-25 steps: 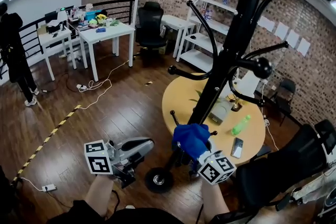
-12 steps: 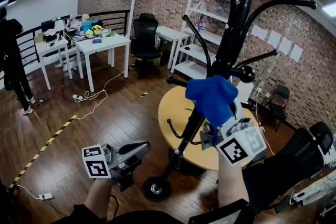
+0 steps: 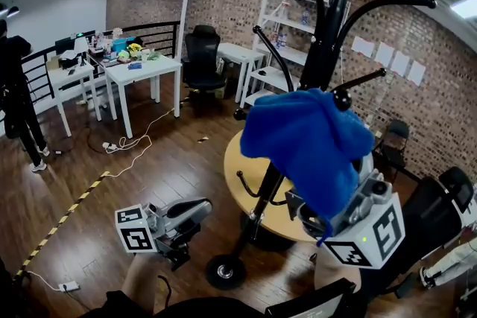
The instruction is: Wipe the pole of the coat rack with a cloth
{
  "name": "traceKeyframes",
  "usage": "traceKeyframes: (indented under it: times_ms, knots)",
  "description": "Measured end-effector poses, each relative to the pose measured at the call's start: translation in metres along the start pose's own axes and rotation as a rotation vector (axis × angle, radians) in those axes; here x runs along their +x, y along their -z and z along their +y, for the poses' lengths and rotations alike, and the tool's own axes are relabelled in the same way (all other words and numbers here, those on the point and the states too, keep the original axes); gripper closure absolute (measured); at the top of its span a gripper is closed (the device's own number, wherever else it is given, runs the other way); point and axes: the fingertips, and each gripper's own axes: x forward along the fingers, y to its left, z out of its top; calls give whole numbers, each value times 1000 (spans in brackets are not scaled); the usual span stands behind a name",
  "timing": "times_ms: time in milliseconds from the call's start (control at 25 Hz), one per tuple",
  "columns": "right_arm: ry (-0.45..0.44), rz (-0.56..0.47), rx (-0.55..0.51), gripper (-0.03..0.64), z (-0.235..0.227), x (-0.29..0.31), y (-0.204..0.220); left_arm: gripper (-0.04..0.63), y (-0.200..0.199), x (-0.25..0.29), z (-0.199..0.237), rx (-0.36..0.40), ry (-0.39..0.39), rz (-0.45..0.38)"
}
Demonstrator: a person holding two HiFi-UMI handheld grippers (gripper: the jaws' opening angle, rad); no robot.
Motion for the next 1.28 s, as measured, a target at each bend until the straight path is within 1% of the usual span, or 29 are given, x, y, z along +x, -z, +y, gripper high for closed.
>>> traceKeyframes:
  times_ms: [80,120,240,320,400,560,720,880,960,1040,1120,1280]
  knots:
    - [59,41,-7,592,-11,-3,16,592,2,-5,-1,-4,1,-4]
    - [96,73,5,592,-19,-6,29,592,3,-8,-1,-8,1,-3]
    - [224,186,66,592,-58,-21,83,592,6,-13,0,-23,-1,0]
    - [297,262,87,592,-79,-35,118,592,9,-13,2,-37,-2,4]
    - [334,317,97,594,-84,-50,146,592,12,-14,2,-52,-3,11]
    - [373,377,141,594,-73,-88,188,592,21,-13,7,-84,-11,30]
    - [385,510,218,592,-43,-140,245,592,31,-12,8,-112,-14,46]
    - [403,698,360,594,0,-205,323,592,41,-5,9,-130,-5,58]
    - [414,791,442,592,13,-231,352,592,44,2,7,-138,3,68]
    - [412,852,537,593,25,-247,367,592,46,6,6,-149,7,73]
    - [393,874,631,592,38,-254,372,592,50,8,6,-154,7,77]
    - [295,911,756,592,66,-248,361,592,50,7,8,-149,2,84]
